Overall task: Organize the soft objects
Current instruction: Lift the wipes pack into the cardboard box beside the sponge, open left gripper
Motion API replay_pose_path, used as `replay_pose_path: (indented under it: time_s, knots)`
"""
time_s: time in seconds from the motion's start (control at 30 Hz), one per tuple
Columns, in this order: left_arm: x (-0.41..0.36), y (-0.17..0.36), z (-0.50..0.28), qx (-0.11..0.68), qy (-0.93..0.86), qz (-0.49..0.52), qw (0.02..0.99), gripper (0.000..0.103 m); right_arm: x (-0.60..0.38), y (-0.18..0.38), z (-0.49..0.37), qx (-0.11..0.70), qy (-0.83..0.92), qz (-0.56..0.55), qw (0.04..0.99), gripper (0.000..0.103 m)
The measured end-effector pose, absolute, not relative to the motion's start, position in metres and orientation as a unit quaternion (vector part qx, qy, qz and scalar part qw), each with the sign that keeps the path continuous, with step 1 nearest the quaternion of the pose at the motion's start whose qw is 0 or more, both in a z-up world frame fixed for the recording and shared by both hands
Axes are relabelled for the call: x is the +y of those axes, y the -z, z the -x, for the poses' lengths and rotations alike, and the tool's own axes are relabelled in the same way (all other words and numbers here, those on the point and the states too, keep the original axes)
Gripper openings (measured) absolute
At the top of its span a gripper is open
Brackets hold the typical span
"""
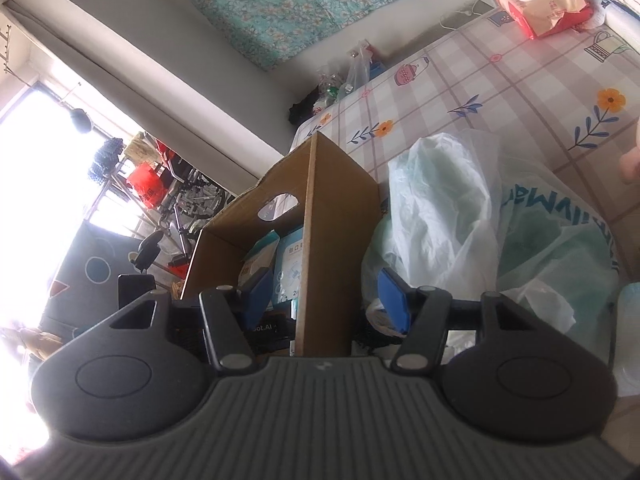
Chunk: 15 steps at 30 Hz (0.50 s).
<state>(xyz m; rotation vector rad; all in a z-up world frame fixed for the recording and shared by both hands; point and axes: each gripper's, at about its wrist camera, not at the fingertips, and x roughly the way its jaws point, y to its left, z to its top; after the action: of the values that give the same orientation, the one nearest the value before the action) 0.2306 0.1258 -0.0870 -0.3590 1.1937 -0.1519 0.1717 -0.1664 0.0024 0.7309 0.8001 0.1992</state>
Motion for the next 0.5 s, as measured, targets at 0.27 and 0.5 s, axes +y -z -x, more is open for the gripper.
replay_pose_path:
  time_s: [0.27,0.5]
  knots:
    - [0.117,0.086,-0.233,0.543,0.045,0.168,0.821,0.049,-0.180,0.009,-0.149,0.382,-0.082,-0.354,0.850,0.058]
    - [0.123,0.071,-0.222,0.541,0.035,0.185,0.820,0.066,-0.196,0.005,-0.116,0.363,-0.081,-0.349,0.860,0.064]
